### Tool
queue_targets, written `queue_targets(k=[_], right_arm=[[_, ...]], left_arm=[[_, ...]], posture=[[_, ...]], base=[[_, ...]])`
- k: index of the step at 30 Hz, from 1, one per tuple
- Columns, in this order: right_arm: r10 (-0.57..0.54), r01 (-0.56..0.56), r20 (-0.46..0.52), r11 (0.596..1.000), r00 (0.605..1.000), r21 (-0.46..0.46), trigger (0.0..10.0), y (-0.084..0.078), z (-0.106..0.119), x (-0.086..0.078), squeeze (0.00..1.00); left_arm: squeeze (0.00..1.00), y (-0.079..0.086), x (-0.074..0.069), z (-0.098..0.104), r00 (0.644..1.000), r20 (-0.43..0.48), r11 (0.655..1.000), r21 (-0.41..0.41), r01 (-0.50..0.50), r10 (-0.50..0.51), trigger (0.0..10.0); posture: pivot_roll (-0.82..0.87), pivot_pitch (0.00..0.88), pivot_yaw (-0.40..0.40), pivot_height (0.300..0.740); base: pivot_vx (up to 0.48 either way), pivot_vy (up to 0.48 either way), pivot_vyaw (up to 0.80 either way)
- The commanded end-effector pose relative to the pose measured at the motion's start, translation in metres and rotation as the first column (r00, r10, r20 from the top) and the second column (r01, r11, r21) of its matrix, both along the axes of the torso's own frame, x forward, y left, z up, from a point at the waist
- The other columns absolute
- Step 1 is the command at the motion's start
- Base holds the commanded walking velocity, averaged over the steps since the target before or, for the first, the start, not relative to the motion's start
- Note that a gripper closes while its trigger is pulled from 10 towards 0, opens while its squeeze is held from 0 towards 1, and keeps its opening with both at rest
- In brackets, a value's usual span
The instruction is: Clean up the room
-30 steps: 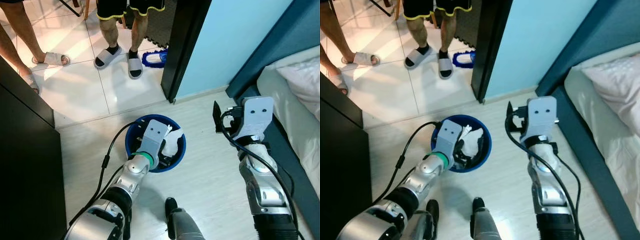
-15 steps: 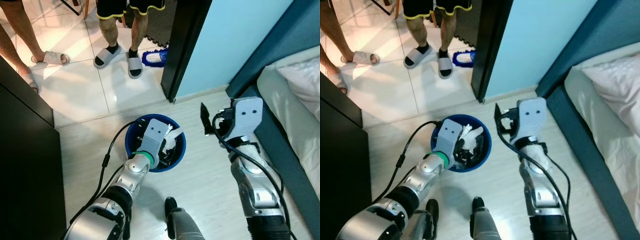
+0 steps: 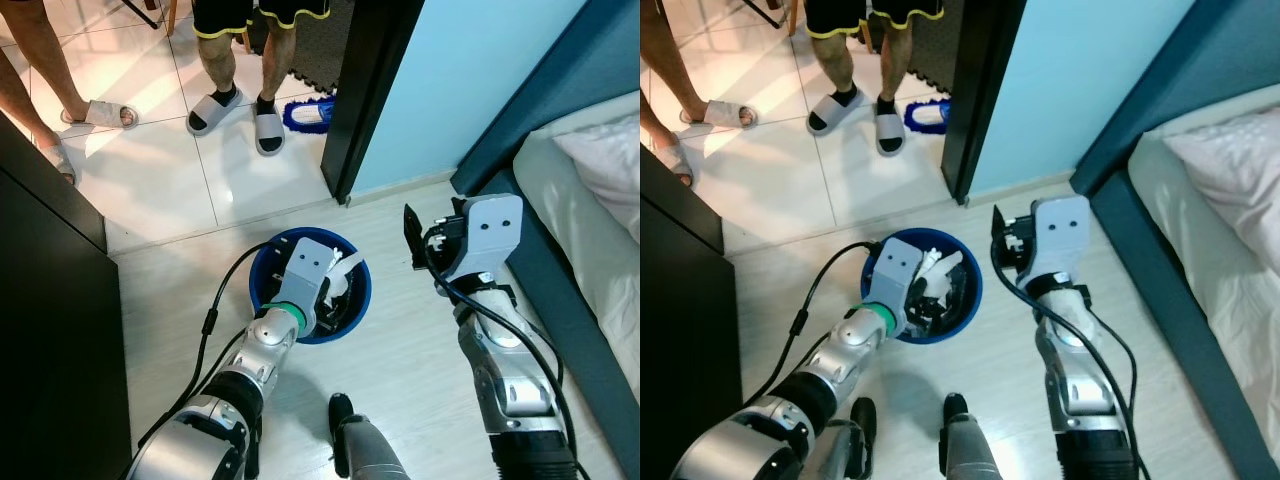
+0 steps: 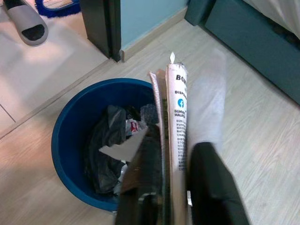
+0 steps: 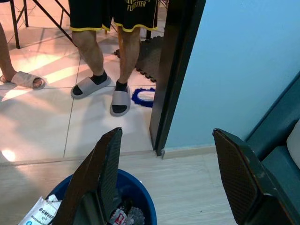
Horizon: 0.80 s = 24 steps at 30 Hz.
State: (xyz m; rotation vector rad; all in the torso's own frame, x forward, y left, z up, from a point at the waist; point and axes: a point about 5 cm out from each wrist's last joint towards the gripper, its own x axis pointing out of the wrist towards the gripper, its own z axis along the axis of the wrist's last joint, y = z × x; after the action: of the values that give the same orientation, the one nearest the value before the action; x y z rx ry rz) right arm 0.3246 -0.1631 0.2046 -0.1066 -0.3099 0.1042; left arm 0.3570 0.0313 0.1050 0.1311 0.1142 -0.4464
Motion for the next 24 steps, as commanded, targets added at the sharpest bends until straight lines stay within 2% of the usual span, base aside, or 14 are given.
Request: queue_targets(k=[1,14,15,16,20,21,24], right_arm=[[-0.009,0.009,-0.031,1.0,0.999,0.007,10.0,-0.0022,-0.007,-0.002,0.0],[-0.018,0.019,-0.036,1.0,0.999,0.009,10.0,-0.0052,-0.0081,-0.0017,0.0],[-0.02,0.02,-0.037,1.0,0.999,0.008,10.0,-0.006,-0.0084,-0.0018,0.0],[-0.021,0.022,-0.038,1.0,0.999,0.007,10.0,-0.0067,-0.0088,-0.0016,0.0],[-0.023,0.023,-0.039,1.0,0.999,0.006,10.0,-0.0075,-0.0091,-0.0011,0.0],[-0.022,0.022,-0.039,1.0,0.999,0.004,10.0,-0.0073,-0.0087,-0.0009,0.0],[-0.019,0.019,-0.037,1.0,0.999,0.001,10.0,-0.0068,-0.008,-0.0003,0.0]], left_arm=[[1.0,-0.0023,-0.0061,-0.0108,0.999,-0.035,1.0,0.008,0.016,-0.016,10.0],[1.0,-0.0009,-0.0056,-0.0114,0.999,-0.037,1.0,0.02,0.006,-0.005,10.0],[0.19,-0.0006,-0.0057,-0.0119,0.999,-0.038,1.0,0.022,0.003,-0.002,10.0],[0.0,-0.0002,-0.0058,-0.0124,0.999,-0.04,1.0,0.024,0.001,0.0,10.0],[0.0,0.0006,-0.006,-0.0135,0.999,-0.045,1.0,0.025,-0.001,0.002,10.0],[0.0,0.0011,-0.0063,-0.0143,0.999,-0.049,1.0,0.022,-0.001,0.002,9.5],[0.0,0.0031,-0.0062,-0.0156,0.998,-0.054,0.999,0.027,-0.016,0.018,10.0]], posture=[[-0.16,0.449,0.039,0.74],[-0.16,0.444,0.037,0.74],[-0.16,0.442,0.037,0.74],[-0.16,0.436,0.035,0.74],[-0.16,0.433,0.034,0.74],[-0.16,0.43,0.034,0.74],[-0.16,0.43,0.032,0.74]], base=[[0.0,0.0,0.0],[0.0,0.0,0.0],[0.0,0.0,0.0],[0.0,0.0,0.0],[0.0,0.0,0.0],[0.0,0.0,0.0],[0.0,0.0,0.0]])
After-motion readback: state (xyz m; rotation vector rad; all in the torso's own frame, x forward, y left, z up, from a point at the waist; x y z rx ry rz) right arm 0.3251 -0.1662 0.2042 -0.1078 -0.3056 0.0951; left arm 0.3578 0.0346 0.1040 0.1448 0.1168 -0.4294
